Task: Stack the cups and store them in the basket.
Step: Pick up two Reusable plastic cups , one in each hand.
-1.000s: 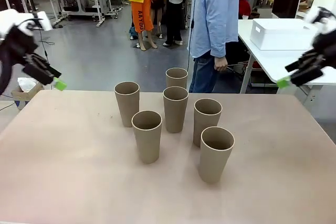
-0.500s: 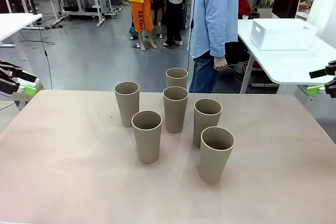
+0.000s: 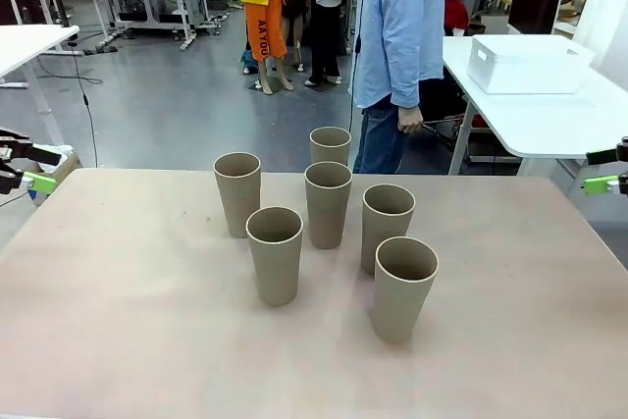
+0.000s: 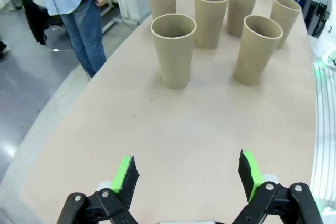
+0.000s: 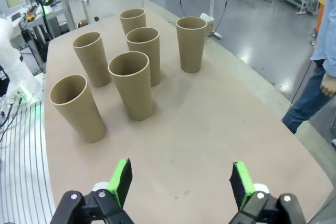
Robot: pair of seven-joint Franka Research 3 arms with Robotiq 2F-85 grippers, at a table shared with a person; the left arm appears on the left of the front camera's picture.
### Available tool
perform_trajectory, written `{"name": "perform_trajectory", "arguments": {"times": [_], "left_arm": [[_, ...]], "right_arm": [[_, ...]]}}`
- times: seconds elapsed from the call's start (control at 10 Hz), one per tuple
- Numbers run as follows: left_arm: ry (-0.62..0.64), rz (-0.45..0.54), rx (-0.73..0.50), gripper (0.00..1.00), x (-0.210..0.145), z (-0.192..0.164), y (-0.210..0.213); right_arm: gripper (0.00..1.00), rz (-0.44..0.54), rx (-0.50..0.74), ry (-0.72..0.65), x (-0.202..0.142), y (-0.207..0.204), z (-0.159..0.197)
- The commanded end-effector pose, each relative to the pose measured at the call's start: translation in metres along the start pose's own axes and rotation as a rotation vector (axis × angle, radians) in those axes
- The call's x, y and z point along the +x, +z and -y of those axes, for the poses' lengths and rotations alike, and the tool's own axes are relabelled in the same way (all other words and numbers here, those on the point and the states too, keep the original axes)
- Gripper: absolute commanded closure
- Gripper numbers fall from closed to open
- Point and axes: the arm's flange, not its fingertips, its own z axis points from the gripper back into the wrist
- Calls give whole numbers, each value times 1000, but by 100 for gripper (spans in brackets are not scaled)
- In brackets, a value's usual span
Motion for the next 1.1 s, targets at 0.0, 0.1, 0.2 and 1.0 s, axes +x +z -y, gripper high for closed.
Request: {"name": "perform_trajectory", "arguments": {"times": [0.0, 0.1, 0.2, 1.0], "left_arm": [[-59, 43, 14, 0, 0, 8, -2], [-82, 44, 16, 0, 0, 10, -2], [-86, 58, 16, 0, 0, 11, -1], [-63, 21, 12, 0, 3, 7, 2]], "right_arm": [[0, 20, 1, 23, -7, -1, -13], [0, 24, 7, 23, -9, -1, -13], [0, 27, 9, 23, -10, 0, -13], [0, 4, 11, -5, -5, 2, -4]]}}
